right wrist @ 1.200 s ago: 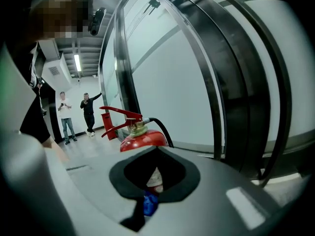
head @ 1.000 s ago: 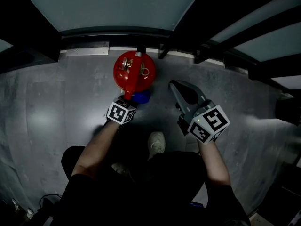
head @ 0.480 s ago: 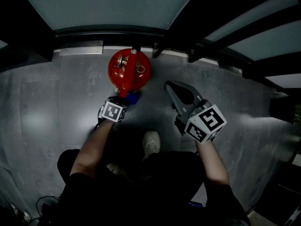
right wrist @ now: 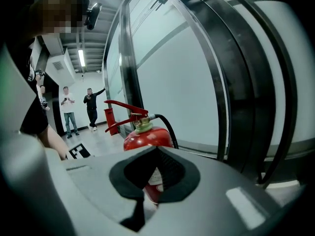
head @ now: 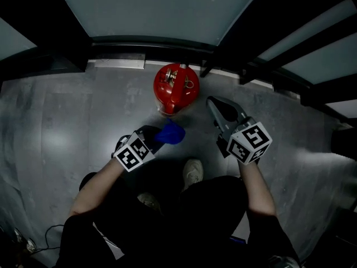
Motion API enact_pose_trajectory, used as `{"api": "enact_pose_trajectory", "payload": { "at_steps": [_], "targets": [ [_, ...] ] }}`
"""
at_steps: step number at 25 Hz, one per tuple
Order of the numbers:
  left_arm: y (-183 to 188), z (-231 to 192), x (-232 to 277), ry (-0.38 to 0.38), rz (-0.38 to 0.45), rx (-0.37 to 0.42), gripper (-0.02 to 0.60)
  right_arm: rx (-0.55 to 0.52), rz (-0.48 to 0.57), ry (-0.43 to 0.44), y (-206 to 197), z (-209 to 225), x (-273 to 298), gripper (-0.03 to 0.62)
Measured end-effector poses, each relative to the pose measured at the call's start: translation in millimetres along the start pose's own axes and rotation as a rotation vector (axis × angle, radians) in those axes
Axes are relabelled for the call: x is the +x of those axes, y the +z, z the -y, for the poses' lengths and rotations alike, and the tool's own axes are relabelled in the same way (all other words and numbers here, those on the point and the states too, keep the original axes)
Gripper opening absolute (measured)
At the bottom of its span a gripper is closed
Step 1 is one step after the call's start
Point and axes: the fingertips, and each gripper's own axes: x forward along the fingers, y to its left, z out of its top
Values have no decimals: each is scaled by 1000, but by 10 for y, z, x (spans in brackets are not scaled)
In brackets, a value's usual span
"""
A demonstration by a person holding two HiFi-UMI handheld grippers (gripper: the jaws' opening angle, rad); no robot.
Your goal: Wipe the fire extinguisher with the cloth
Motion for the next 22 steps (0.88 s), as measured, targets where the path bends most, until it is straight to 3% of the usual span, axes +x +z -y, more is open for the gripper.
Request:
{"api": "enact_pose_trajectory", "payload": {
  "at_steps": [4, 11, 16, 22],
  "targets": [
    [438, 118, -536, -9, 40, 72, 67, 11, 18, -16, 93, 54, 26, 3],
    [1002, -271, -909, 65, 18, 162, 67, -18, 56, -5, 463, 2, 34, 3],
    [1002, -439, -795, 59, -73, 152, 67, -52, 39, -5, 528, 20, -45, 3],
    [1021, -562, -704, 59, -72, 58, 67, -57, 23, 8, 523, 72, -72, 3]
  ]
}}
